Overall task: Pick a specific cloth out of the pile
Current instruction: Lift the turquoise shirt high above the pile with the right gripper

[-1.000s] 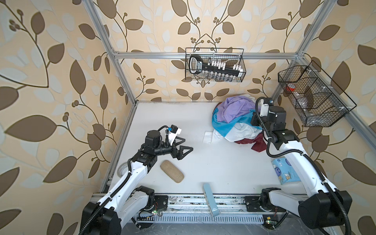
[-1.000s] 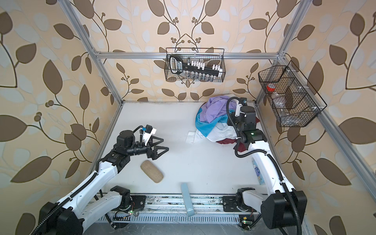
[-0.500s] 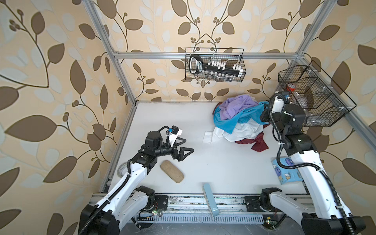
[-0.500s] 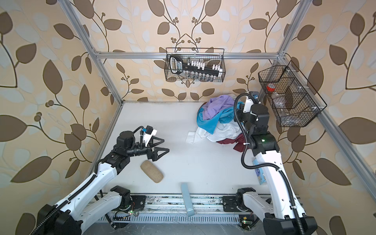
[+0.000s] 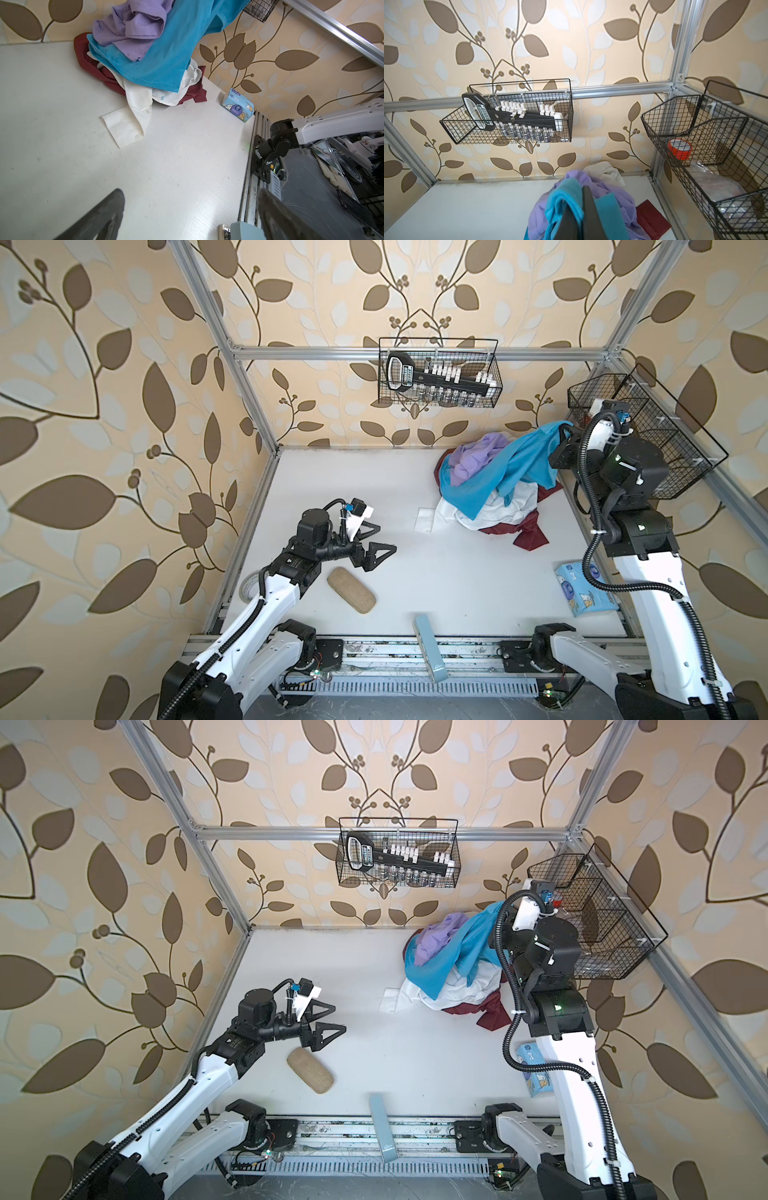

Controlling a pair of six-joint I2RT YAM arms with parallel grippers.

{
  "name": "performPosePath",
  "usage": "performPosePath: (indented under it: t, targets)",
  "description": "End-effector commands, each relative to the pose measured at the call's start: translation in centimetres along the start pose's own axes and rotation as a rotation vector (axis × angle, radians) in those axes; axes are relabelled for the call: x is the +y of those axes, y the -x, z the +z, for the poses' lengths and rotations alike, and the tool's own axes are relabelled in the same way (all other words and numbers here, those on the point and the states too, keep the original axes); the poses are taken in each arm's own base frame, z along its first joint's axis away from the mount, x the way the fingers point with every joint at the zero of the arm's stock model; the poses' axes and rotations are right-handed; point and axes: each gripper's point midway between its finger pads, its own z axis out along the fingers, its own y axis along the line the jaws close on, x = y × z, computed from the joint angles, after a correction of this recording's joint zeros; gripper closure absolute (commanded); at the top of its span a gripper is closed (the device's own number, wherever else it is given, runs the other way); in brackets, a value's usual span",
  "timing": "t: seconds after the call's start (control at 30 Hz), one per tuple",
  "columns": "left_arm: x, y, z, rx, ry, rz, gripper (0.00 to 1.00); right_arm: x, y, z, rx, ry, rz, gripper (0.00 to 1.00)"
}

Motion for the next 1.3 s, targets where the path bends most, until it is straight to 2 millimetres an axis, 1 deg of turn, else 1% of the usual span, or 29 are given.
performPosePath:
  t: [0.0, 0.17, 0.47, 0.6, 0.77, 0.93, 1.27]
  targets:
    - [-1.0, 2.0, -0.4, -0.041, -0.006, 0.076, 0.01, 0.5, 3.3, -0.8, -0.093, 0.022, 0.005, 1.00]
    - [-1.0, 1.9, -0.4, -0.039, -0.007, 0.078, 0.01, 1.1, 5.6, -1.5, -0.152, 0.057, 0.018, 1.00]
    - [-1.1, 2.0, -0.4, -0.040, -0.010, 0.083, 0.01, 2.5, 9.1, -2.2, -0.223, 0.137, 0.048, 1.00]
    - [-1.1, 2.0, -0.4, -0.038, -0.010, 0.082, 0.01, 2.8, 10.0, -2.6, -0.234, 0.151, 0.052, 1.00]
    - [-1.2, 2.0, -0.4, -0.038, -0.013, 0.088, 0.01, 2.9, 10.7, -3.1, -0.253, 0.157, 0.053, 1.00]
    - [-1.3, 2.0, -0.4, -0.038, -0.014, 0.089, 0.01, 3.6, 11.5, -3.1, -0.267, 0.197, 0.062, 1.00]
    - [-1.5, 2.0, -0.5, -0.041, -0.015, 0.099, 0.01, 4.6, 13.8, -3.8, -0.309, 0.258, 0.083, 1.00]
